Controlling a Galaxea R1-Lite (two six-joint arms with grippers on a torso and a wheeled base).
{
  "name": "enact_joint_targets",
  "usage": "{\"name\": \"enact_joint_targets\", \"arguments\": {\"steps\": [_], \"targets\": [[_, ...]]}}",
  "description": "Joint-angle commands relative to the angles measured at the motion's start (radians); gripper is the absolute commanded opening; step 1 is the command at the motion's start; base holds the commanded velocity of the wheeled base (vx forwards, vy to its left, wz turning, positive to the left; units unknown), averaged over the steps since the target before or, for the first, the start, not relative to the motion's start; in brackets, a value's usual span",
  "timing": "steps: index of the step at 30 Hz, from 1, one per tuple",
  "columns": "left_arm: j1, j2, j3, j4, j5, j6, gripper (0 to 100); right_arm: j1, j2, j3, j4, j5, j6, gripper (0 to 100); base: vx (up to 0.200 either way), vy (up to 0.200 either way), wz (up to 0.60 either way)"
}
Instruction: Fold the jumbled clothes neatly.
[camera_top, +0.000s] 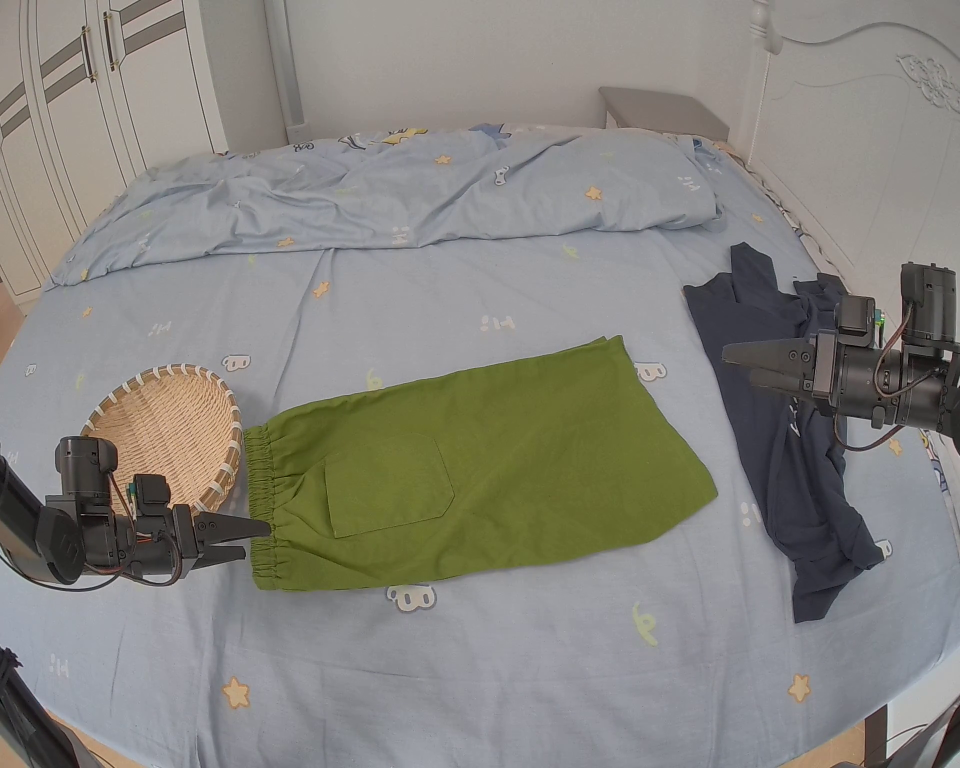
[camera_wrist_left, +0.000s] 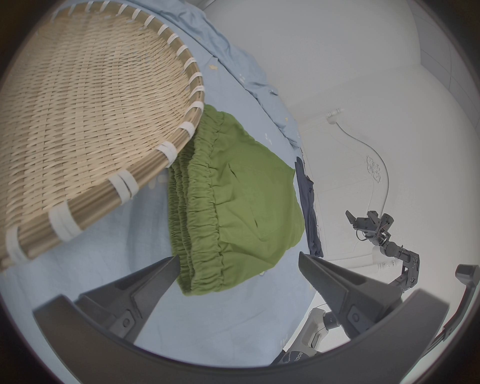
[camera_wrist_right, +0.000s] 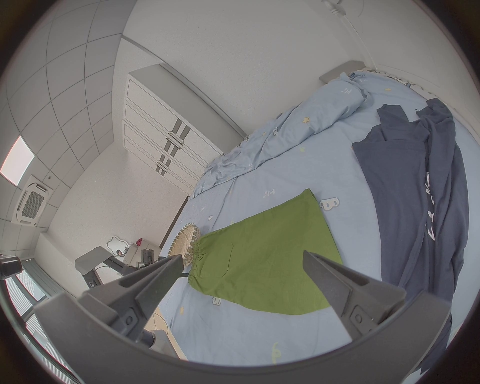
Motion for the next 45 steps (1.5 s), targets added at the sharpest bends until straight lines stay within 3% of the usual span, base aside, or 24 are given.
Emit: {"name": "enact_joint_targets", "arguments": {"steps": [1,17,32,33,45], "targets": [[-0.002,0.083,-0.034,-0.002,0.0,-0.001,100,0.0,0.002,0.0,-0.001,-0.001,0.0,100,0.0,0.0,0.0],[-0.026,0.215,-0.169,-0.001,0.013,-0.006,100,0.001,0.005,0.003,-0.001,-0.001,-0.002,100,0.0,0.0,0.0],[-0.046,0.24,-0.208,-0.001,0.017,-0.008,100,0.0,0.01,0.003,-0.001,-0.002,-0.005,100,0.0,0.0,0.0],[-0.046,0.24,-0.208,-0.001,0.017,-0.008,0,0.0,0.01,0.003,-0.001,-0.002,-0.005,100,0.0,0.0,0.0],[-0.059,0.229,-0.199,-0.002,0.016,-0.003,0,-0.013,0.059,-0.006,-0.019,-0.002,-0.005,100,0.0,0.0,0.0]]}}
